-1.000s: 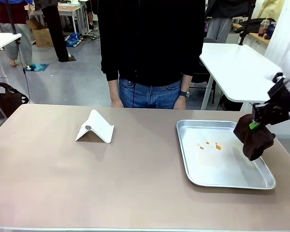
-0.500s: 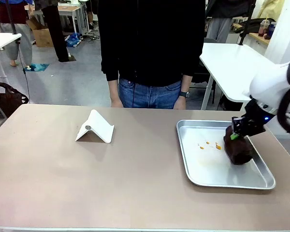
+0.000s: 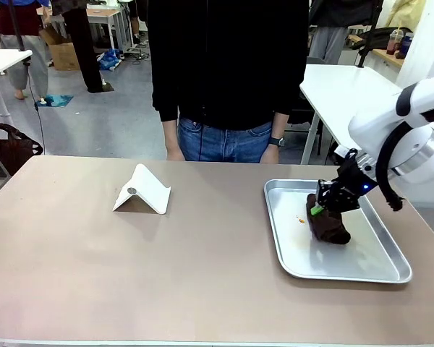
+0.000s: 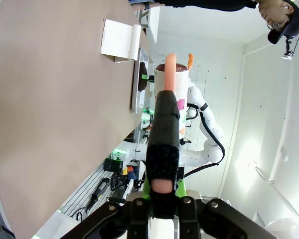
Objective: Clean the surface of the table.
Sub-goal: Clean the area not pointed to by the person.
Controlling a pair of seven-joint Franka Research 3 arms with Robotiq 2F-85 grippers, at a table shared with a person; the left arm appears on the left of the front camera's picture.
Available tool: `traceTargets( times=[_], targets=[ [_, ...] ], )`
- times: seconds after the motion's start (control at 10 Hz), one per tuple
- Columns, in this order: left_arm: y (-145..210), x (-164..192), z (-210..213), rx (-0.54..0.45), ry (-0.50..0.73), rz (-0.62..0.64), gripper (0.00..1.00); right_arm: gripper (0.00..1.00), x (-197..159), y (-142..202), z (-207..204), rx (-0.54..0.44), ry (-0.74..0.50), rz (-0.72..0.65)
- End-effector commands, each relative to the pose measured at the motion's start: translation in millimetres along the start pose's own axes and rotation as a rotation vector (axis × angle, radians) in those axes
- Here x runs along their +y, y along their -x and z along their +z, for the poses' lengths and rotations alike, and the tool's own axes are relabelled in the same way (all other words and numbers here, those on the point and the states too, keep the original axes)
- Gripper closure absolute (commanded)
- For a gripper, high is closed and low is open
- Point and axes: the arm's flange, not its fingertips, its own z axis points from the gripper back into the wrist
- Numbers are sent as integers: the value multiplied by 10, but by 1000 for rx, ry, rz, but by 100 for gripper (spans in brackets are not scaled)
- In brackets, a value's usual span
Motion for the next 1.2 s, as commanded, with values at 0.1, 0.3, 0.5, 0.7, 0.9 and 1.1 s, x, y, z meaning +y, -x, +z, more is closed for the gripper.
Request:
traceTargets(
  times=[0.1,0.3,0.5,0.7,0.9,1.1],
  targets=[
    [39,-44,21,12,1,5,80,90,279,101,-158,40,-89,86],
    [39,-44,21,12,1,5,80,90,412,208,-259,108,-75,156],
    [39,-44,21,12,1,5,80,90,403,198,-304,102,-33,162],
    [39,-44,21,12,1,5,80,90,300,152,-219,27,28,129],
    [39,-44,21,12,1,5,80,90,178,123,-108,-10,41,97],
    [39,-44,21,12,1,5,80,90,-27,75,2,-34,54,34]
  ],
)
